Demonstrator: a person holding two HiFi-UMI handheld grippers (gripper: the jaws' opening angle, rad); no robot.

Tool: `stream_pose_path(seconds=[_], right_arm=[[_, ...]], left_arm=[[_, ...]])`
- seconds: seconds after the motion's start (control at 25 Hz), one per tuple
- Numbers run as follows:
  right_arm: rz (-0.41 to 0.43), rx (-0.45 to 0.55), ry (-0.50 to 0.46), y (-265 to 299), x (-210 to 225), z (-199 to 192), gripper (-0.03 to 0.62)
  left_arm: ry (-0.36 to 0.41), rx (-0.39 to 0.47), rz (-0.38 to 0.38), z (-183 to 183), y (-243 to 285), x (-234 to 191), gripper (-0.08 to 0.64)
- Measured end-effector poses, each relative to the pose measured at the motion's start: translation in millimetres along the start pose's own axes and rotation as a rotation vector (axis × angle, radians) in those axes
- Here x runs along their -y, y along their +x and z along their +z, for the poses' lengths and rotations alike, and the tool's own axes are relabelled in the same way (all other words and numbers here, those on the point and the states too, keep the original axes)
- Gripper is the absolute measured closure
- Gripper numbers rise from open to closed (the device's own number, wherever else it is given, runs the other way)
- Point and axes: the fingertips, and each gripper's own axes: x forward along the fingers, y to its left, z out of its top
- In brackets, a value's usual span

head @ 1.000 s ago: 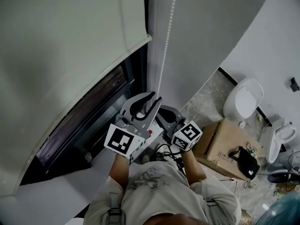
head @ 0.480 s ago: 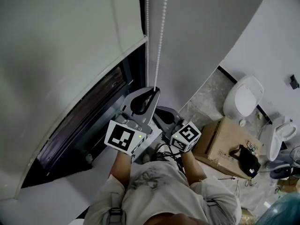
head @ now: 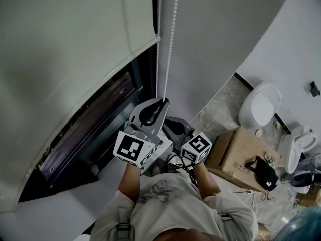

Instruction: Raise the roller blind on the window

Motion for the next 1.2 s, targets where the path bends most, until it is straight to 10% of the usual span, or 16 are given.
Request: stream_pose_path(seconds=[1.2], right_arm=[[-0.029, -0.161, 0.058, -17.2, 1.6, -84.7, 0.566]], left_arm=[[-0.124, -0.137, -0.002, -84.0, -23.2, 15.4, 0.540]])
